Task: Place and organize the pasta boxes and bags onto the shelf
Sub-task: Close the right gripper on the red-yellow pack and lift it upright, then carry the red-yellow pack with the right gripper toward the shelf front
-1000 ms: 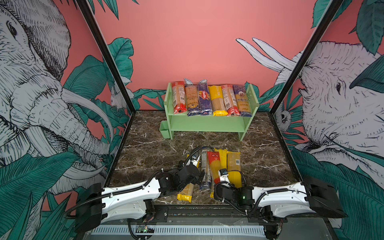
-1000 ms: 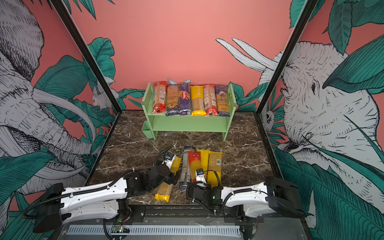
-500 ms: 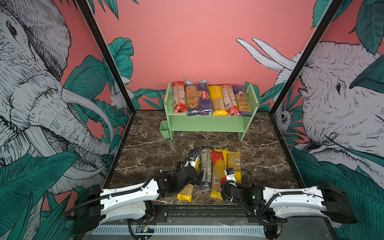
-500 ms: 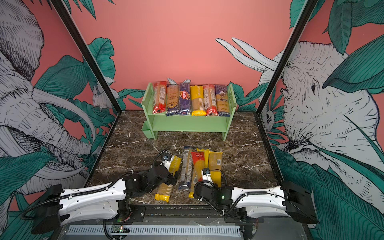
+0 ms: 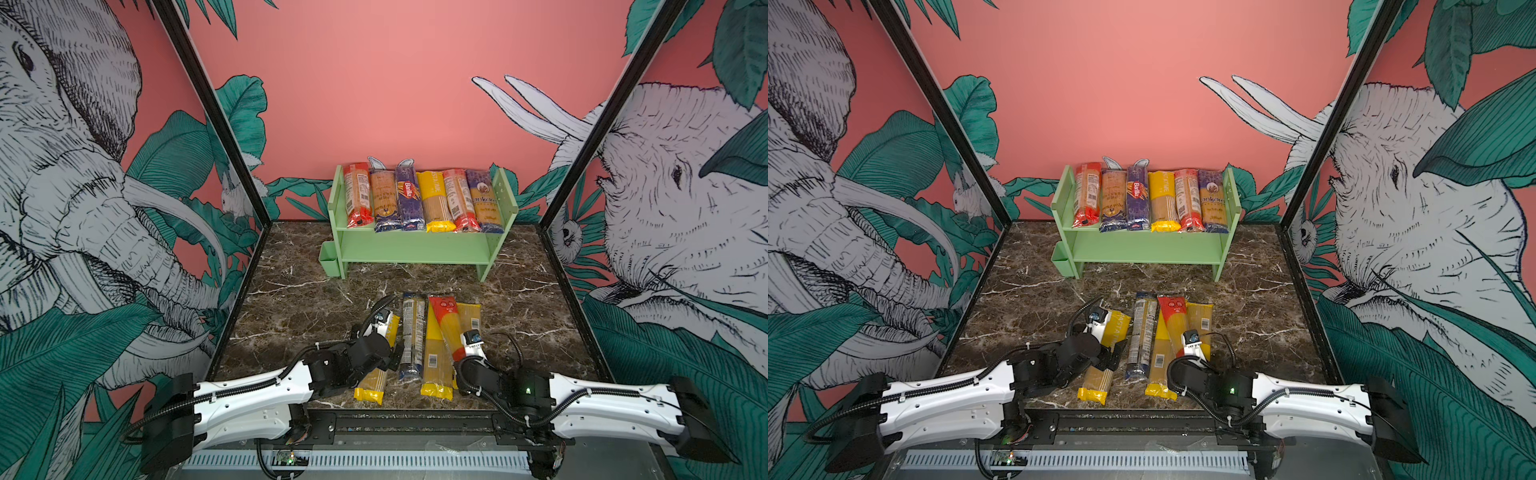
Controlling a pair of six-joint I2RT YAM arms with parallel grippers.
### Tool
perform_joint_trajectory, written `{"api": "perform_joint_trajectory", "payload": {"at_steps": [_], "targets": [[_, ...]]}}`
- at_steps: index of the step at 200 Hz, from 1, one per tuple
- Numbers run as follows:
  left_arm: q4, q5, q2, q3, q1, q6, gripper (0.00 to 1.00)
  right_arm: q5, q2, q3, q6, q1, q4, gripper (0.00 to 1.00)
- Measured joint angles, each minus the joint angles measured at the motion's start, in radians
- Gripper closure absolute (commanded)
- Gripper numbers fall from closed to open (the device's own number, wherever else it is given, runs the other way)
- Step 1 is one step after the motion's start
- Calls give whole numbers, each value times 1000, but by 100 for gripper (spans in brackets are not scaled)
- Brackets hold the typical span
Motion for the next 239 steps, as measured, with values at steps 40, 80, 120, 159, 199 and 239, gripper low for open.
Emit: {"api": "perform_joint_trajectory", "payload": {"at_steps": [40,80,120,159,199,239], "targets": [[1,1,5,0,0,1,1,-2,-35,18,-82,-79,-14,100],[-1,3,6,16,0,5,1,-25,-31,93,-204,-202,-53,100],[0,9,6,31,0,9,1,-70,10,204,-333,-355,-47,100],[-1,16,5,31,0,14,1,-175,142,283,-442,-517,-7,100],[-3,17,-11,31,0,22,1,-264,262,352,-526,-647,44,100],[-10,16,-36,31,0,25,1,-338,378,440,-589,-759,127,100]]}}
